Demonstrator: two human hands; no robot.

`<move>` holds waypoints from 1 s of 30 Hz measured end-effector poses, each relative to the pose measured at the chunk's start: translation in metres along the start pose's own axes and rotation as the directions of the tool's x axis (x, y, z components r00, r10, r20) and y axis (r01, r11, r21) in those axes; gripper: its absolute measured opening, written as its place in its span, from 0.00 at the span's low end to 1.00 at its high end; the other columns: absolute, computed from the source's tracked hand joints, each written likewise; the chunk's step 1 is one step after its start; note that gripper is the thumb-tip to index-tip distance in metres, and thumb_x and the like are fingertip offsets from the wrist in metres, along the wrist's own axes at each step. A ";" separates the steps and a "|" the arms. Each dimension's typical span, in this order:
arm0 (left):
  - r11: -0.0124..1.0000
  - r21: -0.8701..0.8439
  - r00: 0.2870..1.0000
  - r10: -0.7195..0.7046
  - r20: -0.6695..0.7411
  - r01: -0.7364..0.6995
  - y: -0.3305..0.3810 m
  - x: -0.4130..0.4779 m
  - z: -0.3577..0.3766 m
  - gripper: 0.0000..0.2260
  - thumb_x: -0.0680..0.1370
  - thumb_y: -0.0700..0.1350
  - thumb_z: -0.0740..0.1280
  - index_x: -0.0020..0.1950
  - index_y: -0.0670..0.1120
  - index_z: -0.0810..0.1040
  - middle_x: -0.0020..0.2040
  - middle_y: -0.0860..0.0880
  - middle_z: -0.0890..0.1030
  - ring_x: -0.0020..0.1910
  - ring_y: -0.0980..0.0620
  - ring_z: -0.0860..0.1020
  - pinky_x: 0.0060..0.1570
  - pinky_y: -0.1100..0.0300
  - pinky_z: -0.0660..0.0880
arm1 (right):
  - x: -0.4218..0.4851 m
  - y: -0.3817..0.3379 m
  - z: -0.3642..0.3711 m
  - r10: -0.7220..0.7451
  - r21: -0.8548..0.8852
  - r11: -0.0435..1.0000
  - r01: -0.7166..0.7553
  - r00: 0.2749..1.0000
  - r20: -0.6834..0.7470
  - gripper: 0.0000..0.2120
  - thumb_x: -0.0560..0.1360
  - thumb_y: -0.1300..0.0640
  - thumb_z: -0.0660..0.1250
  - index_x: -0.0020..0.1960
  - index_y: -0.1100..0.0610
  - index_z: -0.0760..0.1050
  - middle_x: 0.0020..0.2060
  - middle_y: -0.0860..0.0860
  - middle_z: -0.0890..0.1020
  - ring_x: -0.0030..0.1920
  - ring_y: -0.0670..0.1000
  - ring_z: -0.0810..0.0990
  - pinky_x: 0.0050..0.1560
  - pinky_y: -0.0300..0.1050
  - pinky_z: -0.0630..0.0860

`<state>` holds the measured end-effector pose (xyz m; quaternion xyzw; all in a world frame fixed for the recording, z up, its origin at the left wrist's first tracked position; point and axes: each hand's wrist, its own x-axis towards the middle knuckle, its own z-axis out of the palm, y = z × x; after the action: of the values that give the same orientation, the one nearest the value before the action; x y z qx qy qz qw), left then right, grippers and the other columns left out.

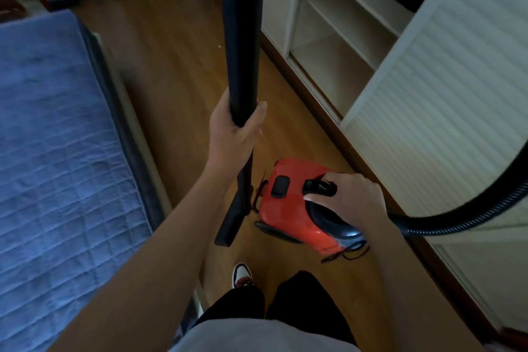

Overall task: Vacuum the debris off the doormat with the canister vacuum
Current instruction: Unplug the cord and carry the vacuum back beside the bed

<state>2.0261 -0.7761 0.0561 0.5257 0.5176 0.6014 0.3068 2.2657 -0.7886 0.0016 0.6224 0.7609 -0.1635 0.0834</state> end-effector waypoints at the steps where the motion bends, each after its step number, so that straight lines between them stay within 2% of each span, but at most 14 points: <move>1: 1.000 0.007 1.000 -0.004 -0.019 0.004 -0.004 0.012 -0.001 0.06 0.81 0.34 0.66 0.48 0.42 0.71 0.34 0.33 0.72 0.29 0.56 0.73 0.32 0.65 0.74 | 0.015 -0.002 -0.006 -0.014 0.002 1.000 0.014 1.000 -0.003 0.27 0.70 0.21 0.58 0.49 0.42 0.77 0.41 0.45 0.82 0.45 0.52 0.82 0.46 0.51 0.80; 4: 0.999 0.033 0.997 -0.010 -0.077 0.013 -0.016 0.047 -0.002 0.07 0.81 0.36 0.66 0.47 0.44 0.71 0.35 0.35 0.73 0.30 0.56 0.74 0.33 0.65 0.74 | 0.059 -0.006 -0.023 -0.057 -0.010 0.998 0.057 0.998 -0.025 0.26 0.70 0.22 0.59 0.48 0.42 0.77 0.40 0.45 0.82 0.44 0.52 0.82 0.45 0.50 0.80; 7: 0.997 0.070 0.992 -0.006 -0.126 0.014 -0.032 0.085 0.000 0.05 0.81 0.37 0.66 0.49 0.42 0.72 0.36 0.33 0.74 0.30 0.55 0.75 0.34 0.64 0.74 | 0.106 -0.006 -0.038 -0.121 -0.046 0.992 0.119 0.992 -0.039 0.26 0.70 0.22 0.59 0.46 0.43 0.77 0.38 0.45 0.81 0.43 0.51 0.82 0.42 0.48 0.79; 9: 0.996 0.087 0.986 -0.004 -0.165 0.018 -0.045 0.110 0.004 0.04 0.81 0.38 0.67 0.49 0.42 0.72 0.36 0.33 0.75 0.31 0.51 0.75 0.34 0.63 0.75 | 0.139 -0.004 -0.046 -0.163 -0.042 0.986 0.161 0.986 -0.031 0.25 0.70 0.22 0.60 0.46 0.43 0.77 0.37 0.44 0.80 0.41 0.51 0.81 0.40 0.46 0.78; 13: 0.990 0.133 0.974 -0.008 -0.227 0.039 -0.074 0.168 0.017 0.04 0.82 0.38 0.67 0.51 0.38 0.73 0.36 0.35 0.76 0.32 0.43 0.76 0.34 0.60 0.76 | 0.216 0.003 -0.060 -0.266 -0.041 0.963 0.265 0.964 -0.017 0.28 0.68 0.20 0.59 0.45 0.43 0.77 0.37 0.43 0.81 0.39 0.50 0.82 0.41 0.49 0.81; 16: 0.980 0.189 0.954 -0.009 -0.299 0.069 -0.089 0.215 0.033 0.05 0.82 0.39 0.66 0.51 0.39 0.73 0.35 0.44 0.76 0.33 0.50 0.77 0.35 0.60 0.77 | 0.273 0.011 -0.074 -0.351 -0.045 0.936 0.350 0.936 -0.025 0.26 0.69 0.22 0.61 0.45 0.44 0.78 0.37 0.43 0.82 0.40 0.50 0.83 0.41 0.50 0.81; 18: 0.978 0.193 0.938 -0.011 -0.345 0.082 -0.095 0.241 0.043 0.03 0.82 0.39 0.66 0.50 0.41 0.73 0.35 0.48 0.75 0.32 0.50 0.76 0.35 0.62 0.76 | 0.305 0.015 -0.086 -0.407 -0.065 0.912 0.405 0.913 -0.014 0.25 0.71 0.23 0.62 0.46 0.44 0.78 0.39 0.44 0.82 0.42 0.51 0.83 0.42 0.50 0.81; 21: 0.976 0.212 0.922 0.041 -0.386 0.046 -0.100 0.279 0.052 0.05 0.81 0.40 0.65 0.48 0.46 0.72 0.34 0.49 0.75 0.31 0.44 0.76 0.34 0.58 0.76 | 0.350 0.019 -0.104 -0.469 -0.060 0.882 0.467 0.883 -0.015 0.24 0.71 0.24 0.62 0.46 0.44 0.78 0.39 0.44 0.83 0.43 0.51 0.83 0.42 0.51 0.81; 26: 0.959 0.275 0.888 0.070 -0.455 0.066 -0.113 0.329 0.055 0.05 0.81 0.43 0.66 0.52 0.42 0.72 0.36 0.48 0.76 0.32 0.53 0.77 0.36 0.61 0.77 | 0.415 0.023 -0.132 -0.541 -0.075 0.840 0.538 0.841 -0.025 0.24 0.70 0.24 0.62 0.45 0.44 0.78 0.38 0.45 0.83 0.41 0.52 0.83 0.40 0.51 0.81; 28: 0.956 0.288 0.880 0.092 -0.465 0.052 -0.115 0.343 0.052 0.03 0.81 0.42 0.66 0.50 0.46 0.72 0.36 0.49 0.76 0.32 0.55 0.77 0.36 0.62 0.76 | 0.436 0.018 -0.139 -0.555 -0.096 0.829 0.550 0.831 -0.031 0.25 0.70 0.23 0.62 0.45 0.45 0.78 0.38 0.45 0.83 0.40 0.52 0.83 0.40 0.50 0.81; 30: 0.953 0.301 0.866 0.112 -0.488 0.047 -0.116 0.359 0.047 0.06 0.81 0.41 0.65 0.49 0.51 0.71 0.35 0.51 0.76 0.31 0.56 0.77 0.36 0.63 0.76 | 0.455 0.010 -0.147 -0.563 -0.104 0.824 0.558 0.826 -0.027 0.26 0.70 0.23 0.62 0.46 0.45 0.78 0.38 0.45 0.83 0.40 0.52 0.83 0.40 0.50 0.80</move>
<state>1.9577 -0.4020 0.0555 0.4017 0.6559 0.6354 0.0682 2.1908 -0.3161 -0.0134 0.3715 0.9188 -0.1278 0.0385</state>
